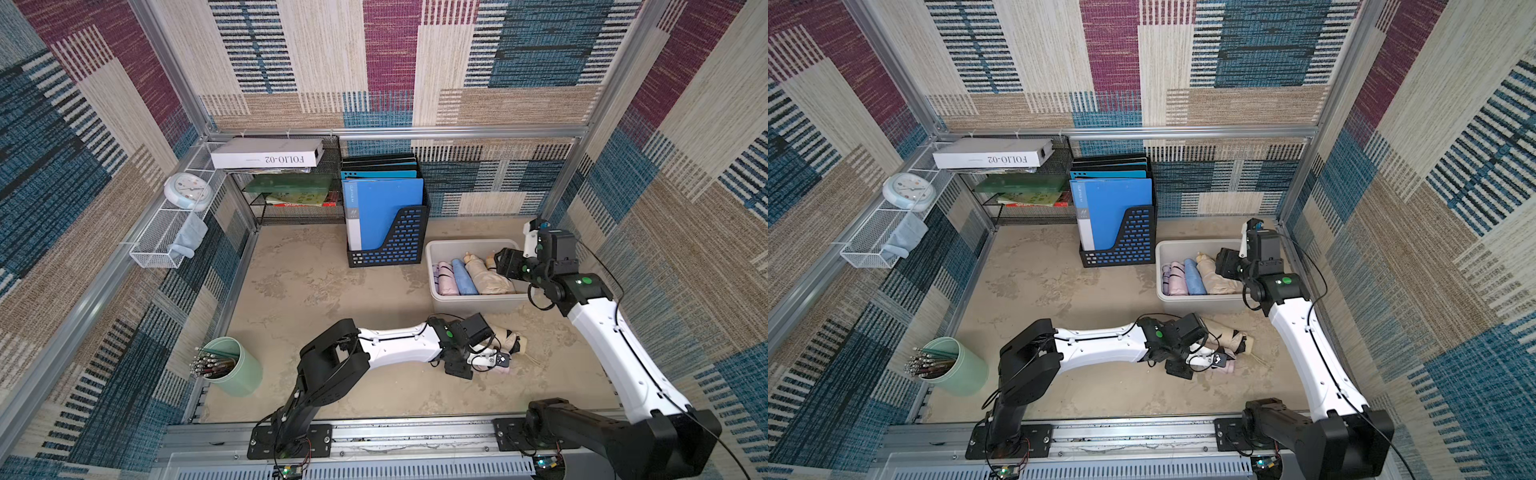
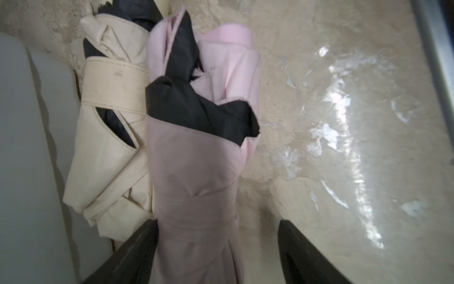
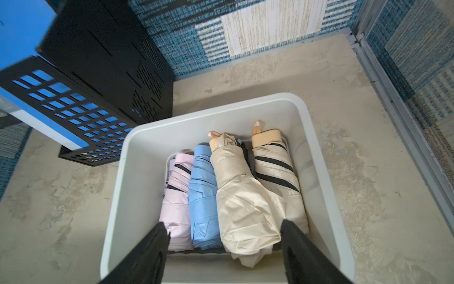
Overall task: Put the umbrella into the storage box
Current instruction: Pick up the umbrella from the center of the board.
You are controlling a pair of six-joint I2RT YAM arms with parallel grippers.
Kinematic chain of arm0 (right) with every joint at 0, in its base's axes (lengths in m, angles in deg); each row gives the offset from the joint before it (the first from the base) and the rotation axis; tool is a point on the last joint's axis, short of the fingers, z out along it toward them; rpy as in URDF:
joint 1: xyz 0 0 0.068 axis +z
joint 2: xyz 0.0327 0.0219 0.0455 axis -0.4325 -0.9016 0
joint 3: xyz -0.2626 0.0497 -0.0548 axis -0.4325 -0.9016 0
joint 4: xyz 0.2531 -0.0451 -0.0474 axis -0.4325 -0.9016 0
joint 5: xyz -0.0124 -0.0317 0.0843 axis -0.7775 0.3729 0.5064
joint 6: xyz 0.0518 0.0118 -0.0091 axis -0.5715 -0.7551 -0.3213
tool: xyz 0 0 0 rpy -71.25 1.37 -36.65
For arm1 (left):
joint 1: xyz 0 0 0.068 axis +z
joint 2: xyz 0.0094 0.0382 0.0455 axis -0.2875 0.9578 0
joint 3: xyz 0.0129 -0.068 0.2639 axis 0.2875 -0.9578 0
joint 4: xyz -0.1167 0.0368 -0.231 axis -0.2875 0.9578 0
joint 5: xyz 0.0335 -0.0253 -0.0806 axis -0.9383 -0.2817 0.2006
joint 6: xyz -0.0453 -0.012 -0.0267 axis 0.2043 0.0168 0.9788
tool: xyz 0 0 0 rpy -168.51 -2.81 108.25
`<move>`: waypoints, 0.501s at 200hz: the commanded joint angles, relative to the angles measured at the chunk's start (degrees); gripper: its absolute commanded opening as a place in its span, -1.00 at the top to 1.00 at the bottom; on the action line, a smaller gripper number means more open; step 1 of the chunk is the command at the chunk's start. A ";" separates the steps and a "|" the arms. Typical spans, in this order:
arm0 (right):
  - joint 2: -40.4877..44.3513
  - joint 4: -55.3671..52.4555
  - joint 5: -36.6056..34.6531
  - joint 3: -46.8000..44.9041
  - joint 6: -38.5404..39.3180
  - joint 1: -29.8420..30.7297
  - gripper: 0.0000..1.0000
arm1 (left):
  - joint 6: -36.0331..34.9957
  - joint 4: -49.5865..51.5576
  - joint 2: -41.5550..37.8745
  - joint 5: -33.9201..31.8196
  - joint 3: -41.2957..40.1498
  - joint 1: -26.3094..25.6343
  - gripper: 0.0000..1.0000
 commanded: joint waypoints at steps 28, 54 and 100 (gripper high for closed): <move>6.69 2.58 0.25 -3.45 -6.80 0.03 -0.50 | 1.02 2.88 2.38 -2.66 1.71 0.02 -0.46; 7.09 1.76 0.26 -3.63 -6.40 0.06 -0.50 | 1.29 3.28 3.22 -3.29 1.53 0.09 -0.42; 7.28 1.64 0.84 -3.73 -6.65 0.06 -0.50 | 2.33 3.59 3.54 -4.10 1.45 0.02 -0.16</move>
